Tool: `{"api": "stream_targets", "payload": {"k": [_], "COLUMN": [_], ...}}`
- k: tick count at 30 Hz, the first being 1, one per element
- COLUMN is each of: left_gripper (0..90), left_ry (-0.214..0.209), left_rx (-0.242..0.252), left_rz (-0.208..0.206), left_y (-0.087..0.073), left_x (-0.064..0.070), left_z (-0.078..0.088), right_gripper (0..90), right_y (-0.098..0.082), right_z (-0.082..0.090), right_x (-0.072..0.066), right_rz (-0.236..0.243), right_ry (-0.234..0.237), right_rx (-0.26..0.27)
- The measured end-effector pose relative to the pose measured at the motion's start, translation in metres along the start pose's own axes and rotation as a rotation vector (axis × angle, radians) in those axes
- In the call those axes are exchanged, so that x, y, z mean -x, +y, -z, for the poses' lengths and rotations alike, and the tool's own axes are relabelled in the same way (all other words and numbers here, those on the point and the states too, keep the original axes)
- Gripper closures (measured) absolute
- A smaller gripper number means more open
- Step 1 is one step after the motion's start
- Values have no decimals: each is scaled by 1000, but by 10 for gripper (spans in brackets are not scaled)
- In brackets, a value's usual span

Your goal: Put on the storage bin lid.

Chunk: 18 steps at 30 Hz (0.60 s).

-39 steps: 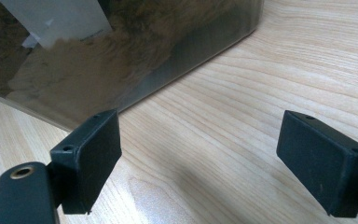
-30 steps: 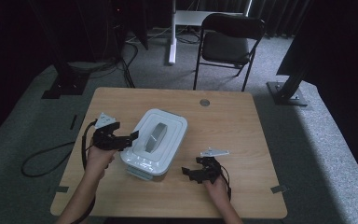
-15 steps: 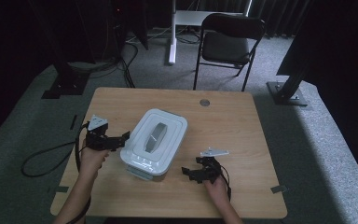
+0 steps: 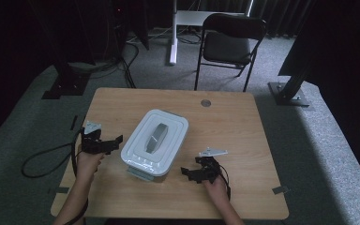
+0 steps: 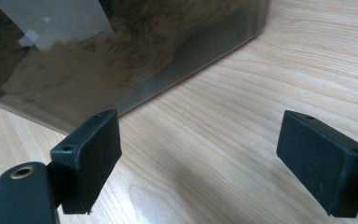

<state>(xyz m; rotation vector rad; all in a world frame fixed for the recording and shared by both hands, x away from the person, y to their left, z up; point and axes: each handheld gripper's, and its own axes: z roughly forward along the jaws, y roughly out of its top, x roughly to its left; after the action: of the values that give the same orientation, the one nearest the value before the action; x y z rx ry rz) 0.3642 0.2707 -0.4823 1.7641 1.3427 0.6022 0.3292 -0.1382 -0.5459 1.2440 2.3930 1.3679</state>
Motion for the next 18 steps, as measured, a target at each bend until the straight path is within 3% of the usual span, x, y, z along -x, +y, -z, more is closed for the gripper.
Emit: {"api": "stream_targets", "payload": {"k": [6,11,18], "left_gripper": [12,12,12], "left_ry": [1,3,-11], "left_rx": [-6,-28,-53], "left_rz": [4,-21,-25], "left_y": [-11,-22,-28], "left_x": [-2,2,8], "left_z": [-13,-26,-34], "right_gripper": [128,129,128], "right_y": [5,11,13], "right_z": [-5,-6,-9], "right_x": [-3,-4,-3], "right_rz": [4,5,-2], "right_ry": [6,-2,5], "right_rx": [8,21,24]}}
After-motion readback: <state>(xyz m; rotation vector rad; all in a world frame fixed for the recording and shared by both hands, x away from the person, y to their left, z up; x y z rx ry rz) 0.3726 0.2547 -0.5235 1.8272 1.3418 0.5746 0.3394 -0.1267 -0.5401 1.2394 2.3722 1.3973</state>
